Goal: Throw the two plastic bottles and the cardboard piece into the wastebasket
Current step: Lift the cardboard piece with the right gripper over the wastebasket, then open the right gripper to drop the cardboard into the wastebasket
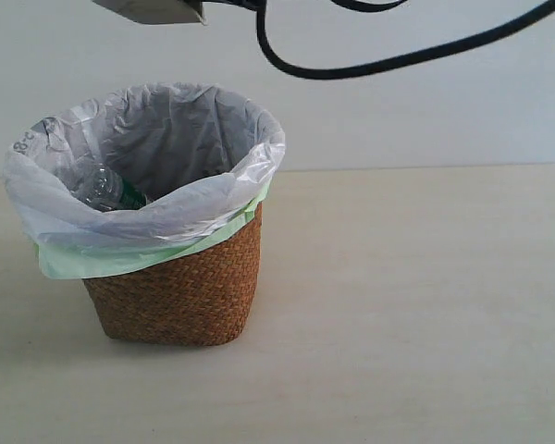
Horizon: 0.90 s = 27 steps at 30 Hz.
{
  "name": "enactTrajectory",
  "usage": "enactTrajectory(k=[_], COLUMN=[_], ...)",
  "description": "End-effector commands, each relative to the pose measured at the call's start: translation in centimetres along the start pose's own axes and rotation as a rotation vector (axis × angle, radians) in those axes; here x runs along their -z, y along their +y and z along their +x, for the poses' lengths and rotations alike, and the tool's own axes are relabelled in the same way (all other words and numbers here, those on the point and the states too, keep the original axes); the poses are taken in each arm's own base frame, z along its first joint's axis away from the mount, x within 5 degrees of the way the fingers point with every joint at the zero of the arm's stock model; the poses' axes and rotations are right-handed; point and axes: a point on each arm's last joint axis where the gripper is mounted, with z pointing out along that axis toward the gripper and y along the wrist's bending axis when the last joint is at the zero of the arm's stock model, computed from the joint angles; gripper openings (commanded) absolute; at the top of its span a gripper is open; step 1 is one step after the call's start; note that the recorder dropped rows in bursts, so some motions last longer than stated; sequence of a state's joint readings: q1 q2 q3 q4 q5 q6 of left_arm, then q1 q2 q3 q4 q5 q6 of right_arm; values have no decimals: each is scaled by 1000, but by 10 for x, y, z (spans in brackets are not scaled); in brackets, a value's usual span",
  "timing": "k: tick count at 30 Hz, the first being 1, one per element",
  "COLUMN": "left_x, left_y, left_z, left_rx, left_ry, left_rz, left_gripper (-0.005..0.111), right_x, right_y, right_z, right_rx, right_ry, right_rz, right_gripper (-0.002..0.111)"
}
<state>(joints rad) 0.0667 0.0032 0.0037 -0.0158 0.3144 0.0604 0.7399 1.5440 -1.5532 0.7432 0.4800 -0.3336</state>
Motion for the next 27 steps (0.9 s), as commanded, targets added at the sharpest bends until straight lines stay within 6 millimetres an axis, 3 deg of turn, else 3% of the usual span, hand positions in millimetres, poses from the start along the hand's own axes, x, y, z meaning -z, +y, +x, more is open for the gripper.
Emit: enactTrajectory(k=[1, 3, 5, 8, 10, 13, 16, 20, 22, 25, 27], left_x=[1, 1, 1, 1, 1, 1, 1, 1, 1, 1, 1], left_y=[0, 0, 0, 0, 0, 0, 0, 0, 0, 0, 0], left_z=[-2, -2, -2, -2, -2, -2, -2, -2, -2, -2, -2], left_rx=[9, 9, 9, 9, 9, 9, 9, 9, 9, 9, 9], left_ry=[-15, -15, -15, -15, -15, -15, -15, -15, -15, -15, -15], left_rz=[7, 7, 7, 7, 7, 7, 7, 7, 7, 7, 7], left_gripper=[108, 108, 108, 108, 108, 108, 108, 108, 108, 108, 108], right_x=[3, -1, -4, 24, 47, 62, 59, 36, 20, -3, -10], right_y=[-4, -20, -49, -81, -87, -89, -88, -84, -74, -35, -14], right_z=[2, 13, 26, 19, 7, 3, 8, 22, 25, 10, -5], right_rx=[179, 293, 327, 364, 384, 370, 319, 190, 148, 43, -20], right_ry=[41, 166, 317, 368, 329, 319, 344, 357, 331, 143, 7], right_rz=[55, 171, 422, 894, 1114, 1243, 1213, 1015, 819, 358, 130], right_gripper=[0, 0, 0, 0, 0, 0, 0, 0, 0, 1, 13])
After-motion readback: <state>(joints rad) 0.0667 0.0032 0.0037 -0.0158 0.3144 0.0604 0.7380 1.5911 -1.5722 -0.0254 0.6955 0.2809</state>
